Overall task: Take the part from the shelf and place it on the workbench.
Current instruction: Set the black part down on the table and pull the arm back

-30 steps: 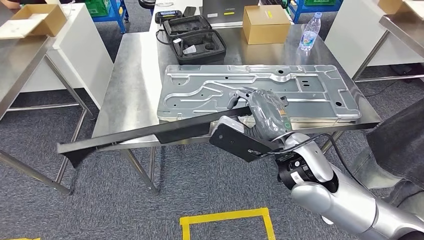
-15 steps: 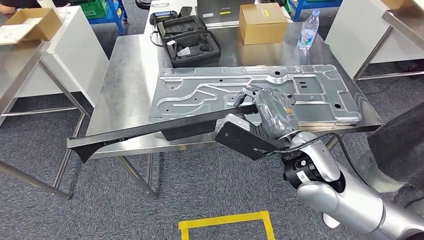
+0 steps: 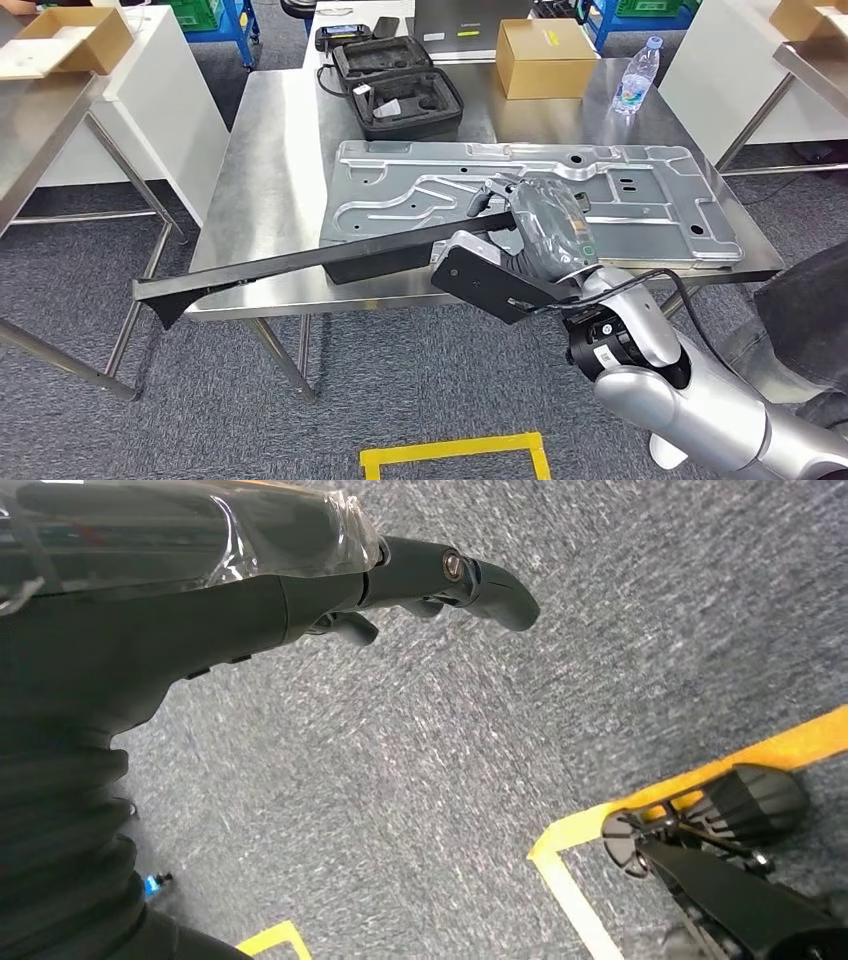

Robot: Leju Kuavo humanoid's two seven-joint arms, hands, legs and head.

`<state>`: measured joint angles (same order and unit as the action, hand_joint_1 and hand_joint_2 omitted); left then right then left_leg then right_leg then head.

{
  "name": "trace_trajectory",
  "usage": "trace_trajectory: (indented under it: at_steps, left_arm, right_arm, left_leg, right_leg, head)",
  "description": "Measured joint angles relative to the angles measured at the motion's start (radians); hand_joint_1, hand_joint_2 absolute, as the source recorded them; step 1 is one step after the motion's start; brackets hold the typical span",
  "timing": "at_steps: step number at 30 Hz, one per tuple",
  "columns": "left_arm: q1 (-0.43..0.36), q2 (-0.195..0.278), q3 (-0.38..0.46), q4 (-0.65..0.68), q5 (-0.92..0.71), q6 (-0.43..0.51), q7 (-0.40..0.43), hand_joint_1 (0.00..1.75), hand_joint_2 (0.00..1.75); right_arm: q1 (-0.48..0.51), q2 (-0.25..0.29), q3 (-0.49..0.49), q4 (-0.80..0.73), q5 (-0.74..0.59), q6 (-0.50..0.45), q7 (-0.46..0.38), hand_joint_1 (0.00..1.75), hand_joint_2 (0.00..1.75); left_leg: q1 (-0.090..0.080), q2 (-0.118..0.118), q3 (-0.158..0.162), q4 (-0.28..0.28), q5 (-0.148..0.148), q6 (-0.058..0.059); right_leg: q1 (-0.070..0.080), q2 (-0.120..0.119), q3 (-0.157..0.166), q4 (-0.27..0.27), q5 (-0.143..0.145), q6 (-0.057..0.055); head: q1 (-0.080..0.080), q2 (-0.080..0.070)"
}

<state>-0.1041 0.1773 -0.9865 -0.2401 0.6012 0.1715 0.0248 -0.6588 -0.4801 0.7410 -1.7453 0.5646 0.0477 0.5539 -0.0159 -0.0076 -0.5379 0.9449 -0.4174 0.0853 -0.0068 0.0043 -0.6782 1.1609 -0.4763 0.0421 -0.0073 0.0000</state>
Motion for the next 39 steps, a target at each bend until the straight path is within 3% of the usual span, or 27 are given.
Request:
trace_trajectory:
  at_steps: [2,3,7,9,11,12,13,14,16,18,21,23,24,26,27,28,29,30,32,33,34,37,39]
  left_arm:
    - [-0.001,0.0,-0.002,0.0,0.0,-0.008,0.001,0.0,1.75]
    - [-0.001,0.0,-0.004,0.0,0.0,-0.012,0.002,0.0,1.75]
    - [-0.002,0.001,-0.005,0.0,0.005,-0.024,0.005,0.0,1.75]
    - [-0.004,0.003,-0.006,0.0,0.01,-0.029,0.007,0.0,1.75]
    - [-0.004,0.003,-0.006,0.0,0.014,-0.031,0.007,0.0,1.75]
    - [-0.003,0.003,-0.006,0.0,0.016,-0.031,0.007,0.0,1.75]
    - [-0.002,0.003,-0.006,0.0,0.017,-0.032,0.007,0.0,1.75]
    - [-0.001,0.003,-0.006,0.0,0.019,-0.032,0.007,0.0,1.75]
    - [-0.001,0.004,-0.006,-0.001,0.023,-0.032,0.008,0.0,1.75]
    - [-0.001,0.005,-0.006,-0.001,0.027,-0.032,0.01,0.0,1.75]
    - [0.0,0.005,-0.006,0.0,0.029,-0.032,0.011,0.0,1.75]
    - [0.001,0.006,-0.006,0.0,0.03,-0.032,0.009,0.0,1.75]
    - [0.0,0.006,-0.006,0.0,0.03,-0.032,0.008,0.0,1.75]
    - [0.001,0.006,-0.006,0.0,0.032,-0.031,0.005,0.0,1.75]
    - [0.001,0.006,-0.006,0.0,0.034,-0.031,0.004,0.0,1.75]
    - [0.001,0.006,-0.006,0.0,0.037,-0.031,0.002,0.0,1.75]
    - [0.001,0.006,-0.006,0.0,0.039,-0.03,0.001,0.0,1.75]
    - [0.001,0.006,-0.006,0.0,0.041,-0.029,0.0,0.0,1.75]
    - [0.001,0.006,-0.006,0.0,0.042,-0.028,-0.001,0.0,1.75]
    - [0.001,0.006,-0.006,0.0,0.042,-0.028,-0.001,0.0,1.75]
    - [0.001,0.007,-0.006,0.0,0.042,-0.027,-0.001,0.0,1.75]
    - [0.0,0.008,-0.006,0.0,0.044,-0.027,-0.001,0.0,1.75]
    - [-0.001,0.009,-0.006,0.0,0.045,-0.027,-0.002,0.0,1.75]
  right_arm:
    - [-0.001,-0.001,0.0,0.0,0.0,0.0,0.0,1.75,1.75]
    - [-0.002,-0.001,-0.001,0.0,0.0,0.0,0.0,1.75,1.75]
    - [-0.004,-0.001,-0.002,0.0,0.002,0.0,0.001,1.75,1.75]
    - [-0.005,-0.001,-0.003,0.0,0.01,0.0,0.004,1.75,1.75]
    - [-0.004,-0.001,-0.004,0.0,0.019,-0.002,0.01,1.75,1.75]
    - [-0.002,-0.001,-0.006,0.0,0.025,-0.005,0.015,1.75,1.75]
    - [0.001,-0.001,-0.008,0.0,0.034,-0.01,0.022,1.75,1.75]
    - [0.004,-0.002,-0.011,0.0,0.044,-0.017,0.031,1.75,1.75]
    - [0.01,-0.004,-0.023,0.0,0.064,-0.037,0.047,1.75,1.75]
    - [0.013,-0.008,-0.04,0.0,0.072,-0.056,0.053,1.75,1.75]
    - [0.024,-0.017,-0.064,-0.001,0.071,-0.079,0.056,1.75,1.75]
    - [0.034,-0.027,-0.082,-0.005,0.064,-0.097,0.058,1.75,1.75]
    - [0.039,-0.033,-0.093,-0.007,0.06,-0.107,0.058,1.75,1.75]
    - [0.051,-0.044,-0.113,-0.012,0.051,-0.123,0.059,1.75,1.75]
    - [0.058,-0.048,-0.121,-0.014,0.047,-0.129,0.059,1.75,1.75]
    - [0.067,-0.054,-0.128,-0.016,0.043,-0.132,0.06,1.75,1.75]
    - [0.074,-0.059,-0.136,-0.019,0.038,-0.133,0.06,1.75,1.75]
    - [0.082,-0.064,-0.143,-0.024,0.035,-0.135,0.06,1.75,1.75]
    - [0.092,-0.077,-0.161,-0.033,0.028,-0.138,0.061,1.75,1.75]
    - [0.097,-0.083,-0.169,-0.037,0.026,-0.141,0.061,1.75,1.75]
    - [0.102,-0.088,-0.179,-0.041,0.023,-0.144,0.061,1.75,1.75]
    - [0.117,-0.1,-0.2,-0.051,0.018,-0.15,0.062,1.75,1.75]
    - [0.122,-0.106,-0.21,-0.057,0.015,-0.151,0.062,1.75,1.75]
  left_leg:
    - [-0.005,-0.001,0.009,0.002,-0.01,-0.006]
    - [-0.006,-0.001,0.01,0.002,-0.015,-0.01]
    - [-0.005,0.001,0.005,0.015,-0.032,-0.029]
    - [0.003,0.001,-0.037,0.102,-0.077,-0.046]
    - [0.014,0.002,-0.113,0.247,-0.135,-0.06]
    - [0.02,0.002,-0.145,0.299,-0.147,-0.066]
    - [0.024,0.002,-0.16,0.316,-0.139,-0.07]
    - [0.029,0.002,-0.155,0.29,-0.112,-0.074]
    - [0.034,0.003,-0.099,0.147,-0.027,-0.078]
    - [0.031,0.002,-0.049,0.032,0.018,-0.072]
    - [0.024,0.001,-0.036,0.01,0.015,-0.052]
    - [0.025,0.0,-0.029,0.005,0.015,-0.037]
    - [0.026,0.0,-0.024,0.003,0.015,-0.03]
    - [0.023,0.001,-0.017,0.003,0.009,-0.019]
    - [0.022,0.001,-0.014,0.003,0.006,-0.016]
    - [0.02,0.001,-0.011,0.003,0.003,-0.014]
    - [0.019,0.0,-0.007,0.004,0.0,-0.013]
    - [0.018,0.0,-0.001,0.004,-0.004,-0.014]
    - [0.015,-0.003,0.009,0.006,-0.015,-0.021]
    - [0.013,-0.003,0.011,0.008,-0.02,-0.025]
    - [0.011,-0.004,0.012,0.008,-0.024,-0.029]
    - [0.012,-0.002,0.011,0.011,-0.032,-0.042]
    - [0.016,-0.001,-0.011,0.06,-0.062,-0.054]
  right_leg:
    - [0.005,0.0,0.064,-0.143,0.064,-0.01]
    - [0.007,0.0,0.082,-0.183,0.075,-0.014]
    - [0.004,0.0,0.093,-0.207,0.073,-0.025]
    - [-0.003,-0.001,0.098,-0.211,0.072,-0.031]
    - [-0.005,-0.001,0.1,-0.211,0.068,-0.033]
    - [-0.006,-0.001,0.101,-0.211,0.066,-0.033]
    - [-0.007,0.0,0.104,-0.211,0.064,-0.031]
    - [-0.009,0.0,0.109,-0.211,0.06,-0.028]
    - [-0.012,0.001,0.121,-0.211,0.052,-0.019]
    - [-0.011,0.002,0.128,-0.21,0.044,-0.009]
    - [-0.011,0.002,0.131,-0.212,0.038,0.008]
    - [-0.014,0.002,0.122,-0.182,0.016,0.017]
    - [-0.015,0.002,0.102,-0.138,-0.007,0.019]
    - [-0.014,0.001,0.031,0.006,-0.068,0.02]
    - [-0.013,0.001,-0.006,0.07,-0.087,0.021]
    - [-0.013,0.001,-0.029,0.104,-0.089,0.021]
    - [-0.014,0.001,-0.032,0.095,-0.069,0.021]
    - [-0.014,0.001,-0.013,0.046,-0.033,0.019]
    - [-0.012,0.001,0.053,-0.105,0.042,0.015]
    - [-0.01,0.001,0.078,-0.16,0.062,0.012]
    - [-0.009,0.001,0.091,-0.189,0.068,0.009]
    - [-0.007,0.003,0.094,-0.199,0.064,-0.004]
    - [-0.012,0.002,0.098,-0.203,0.063,-0.013]
  head:
    - [0.0,0.0]
    - [0.0,0.0]
    - [-0.001,0.0]
    - [-0.002,0.0]
    - [-0.003,0.0]
    - [-0.003,0.0]
    - [-0.003,0.0]
    - [-0.003,0.0]
    - [-0.003,0.0]
    - [-0.004,0.0]
    - [-0.003,0.0]
    - [-0.002,0.0]
    - [-0.002,0.0]
    - [0.0,0.0]
    - [0.0,0.0]
    - [0.0,0.0]
    - [0.0,0.0]
    - [0.001,0.0]
    - [0.001,0.0]
    - [0.001,0.0]
    - [0.001,0.0]
    - [0.001,0.0]
    - [0.0,0.0]
